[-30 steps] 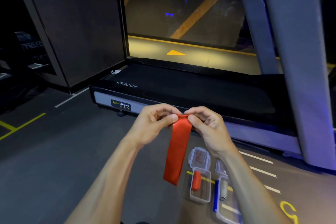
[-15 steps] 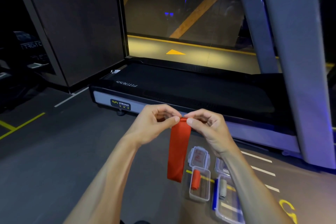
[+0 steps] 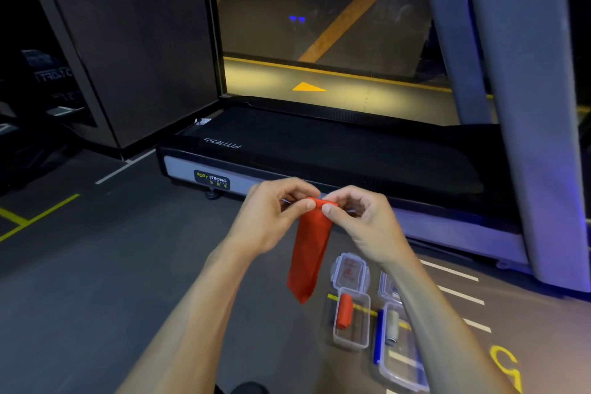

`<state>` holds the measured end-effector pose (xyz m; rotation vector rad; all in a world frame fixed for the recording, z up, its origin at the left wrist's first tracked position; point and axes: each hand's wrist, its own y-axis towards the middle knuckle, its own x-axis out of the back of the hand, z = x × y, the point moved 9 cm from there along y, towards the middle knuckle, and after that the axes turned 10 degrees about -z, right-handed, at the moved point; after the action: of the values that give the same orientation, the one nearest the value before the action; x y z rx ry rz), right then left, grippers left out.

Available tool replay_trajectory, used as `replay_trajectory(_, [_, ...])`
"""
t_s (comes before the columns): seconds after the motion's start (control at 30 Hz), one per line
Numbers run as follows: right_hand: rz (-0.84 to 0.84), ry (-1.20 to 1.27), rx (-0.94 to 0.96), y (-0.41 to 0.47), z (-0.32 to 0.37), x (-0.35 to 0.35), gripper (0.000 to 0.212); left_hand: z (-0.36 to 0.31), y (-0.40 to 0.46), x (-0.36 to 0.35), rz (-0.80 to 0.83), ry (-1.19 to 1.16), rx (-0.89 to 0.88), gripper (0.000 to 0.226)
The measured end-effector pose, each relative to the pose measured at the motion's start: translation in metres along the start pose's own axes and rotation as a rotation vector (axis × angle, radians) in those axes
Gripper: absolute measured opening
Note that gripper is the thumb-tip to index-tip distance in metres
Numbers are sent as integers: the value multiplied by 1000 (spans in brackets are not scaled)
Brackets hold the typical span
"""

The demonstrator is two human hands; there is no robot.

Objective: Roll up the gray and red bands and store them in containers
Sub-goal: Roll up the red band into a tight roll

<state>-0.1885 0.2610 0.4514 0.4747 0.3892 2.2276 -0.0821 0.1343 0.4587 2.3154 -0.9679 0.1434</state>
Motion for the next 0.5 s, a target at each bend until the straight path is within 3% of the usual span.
replay_trajectory(0.27, [-13,-53,46,1,5,-1,6,10,-1,-4,28,-93,74,20])
replay_trajectory(0.5, [-64,3,49,4,13,6,10,16,-12,-24,196,-252,198,20])
